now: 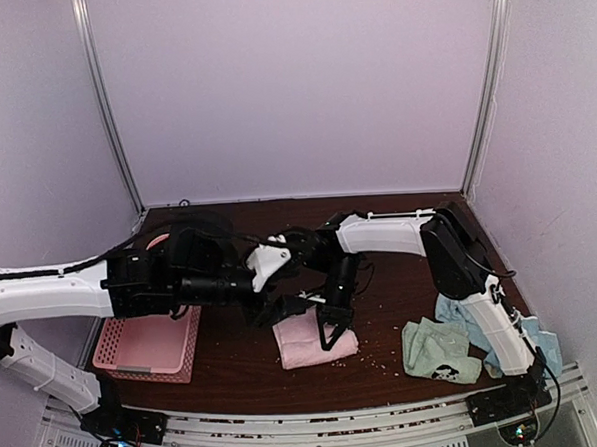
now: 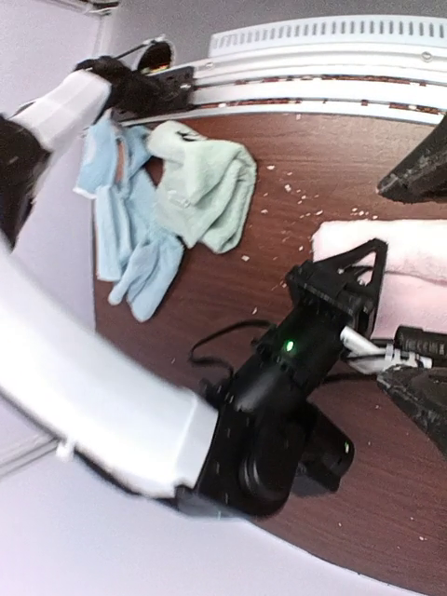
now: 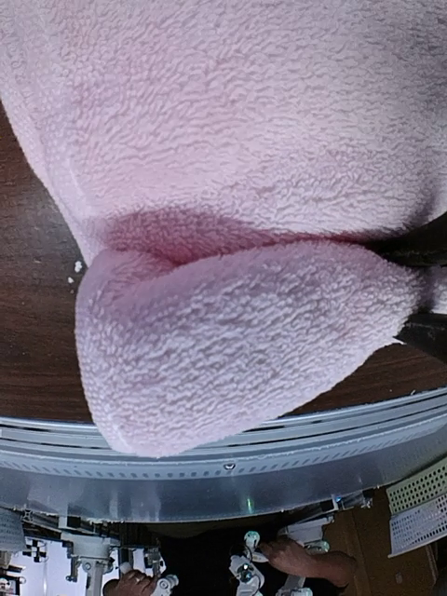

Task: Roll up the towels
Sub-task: Roll the towel at the center of the board.

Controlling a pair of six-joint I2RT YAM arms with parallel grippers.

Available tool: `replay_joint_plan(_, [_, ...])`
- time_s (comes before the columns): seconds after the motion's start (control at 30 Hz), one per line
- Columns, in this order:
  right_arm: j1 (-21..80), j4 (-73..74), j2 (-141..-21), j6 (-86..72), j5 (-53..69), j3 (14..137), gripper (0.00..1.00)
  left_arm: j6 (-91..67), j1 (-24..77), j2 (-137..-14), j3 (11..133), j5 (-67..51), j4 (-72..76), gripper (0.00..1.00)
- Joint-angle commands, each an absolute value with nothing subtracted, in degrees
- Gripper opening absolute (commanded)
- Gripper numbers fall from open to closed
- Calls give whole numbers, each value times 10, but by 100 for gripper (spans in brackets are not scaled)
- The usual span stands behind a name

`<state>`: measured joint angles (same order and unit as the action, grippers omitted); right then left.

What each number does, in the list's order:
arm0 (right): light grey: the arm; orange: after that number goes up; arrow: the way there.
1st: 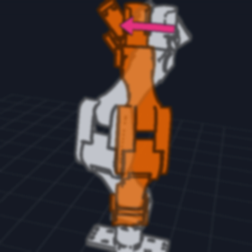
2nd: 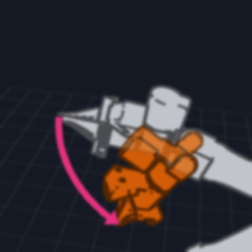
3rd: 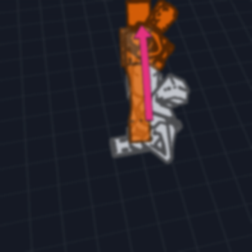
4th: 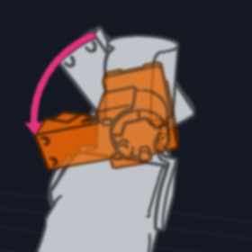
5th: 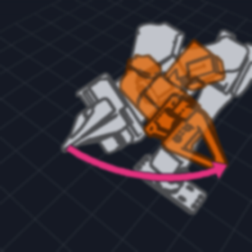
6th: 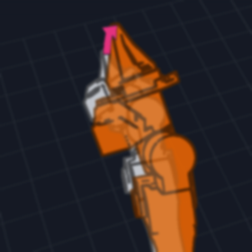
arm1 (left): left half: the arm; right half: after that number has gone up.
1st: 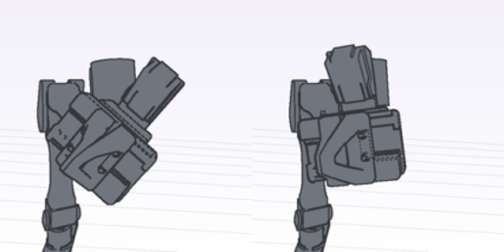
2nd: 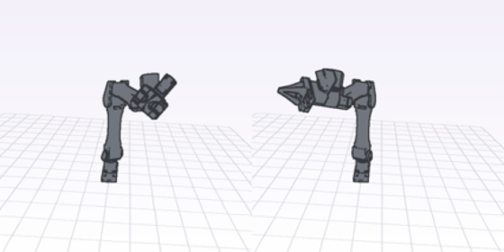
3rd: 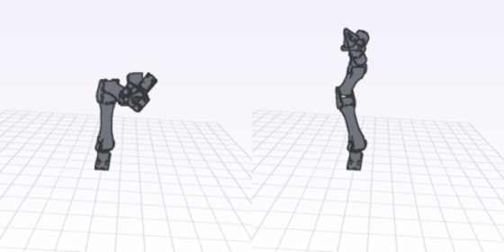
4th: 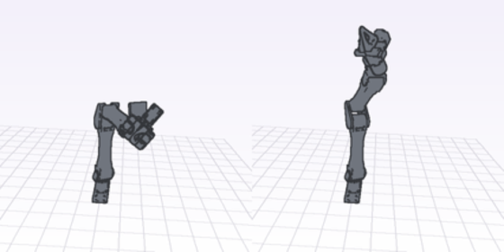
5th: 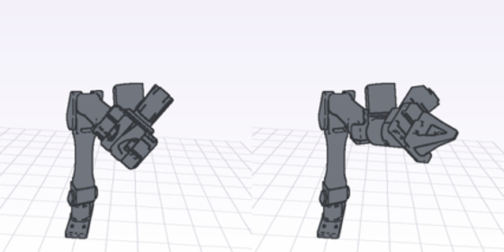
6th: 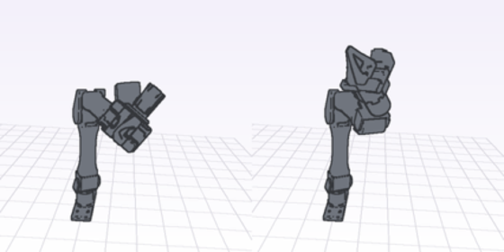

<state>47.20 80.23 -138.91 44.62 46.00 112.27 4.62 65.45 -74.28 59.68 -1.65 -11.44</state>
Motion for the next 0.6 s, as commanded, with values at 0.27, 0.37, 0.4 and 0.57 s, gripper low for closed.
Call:
replay_joint_plan(0.27, [462, 776, -1457, 418, 382, 1107, 3, 119, 711, -964, 629, 71, -176, 62])
replay_joint_plan(0.37, [463, 776, -1456, 417, 384, 1107, 3, 126, 712, -994, 633, 83, -160, 62])
replay_joint_plan(0.4, [462, 775, -1455, 417, 384, 1107, 3, 129, 713, -1002, 634, 89, -156, 61])
replay_joint_plan(0.57, [462, 772, -1453, 416, 388, 1103, 4, 136, 723, -1043, 643, 108, -152, 58])
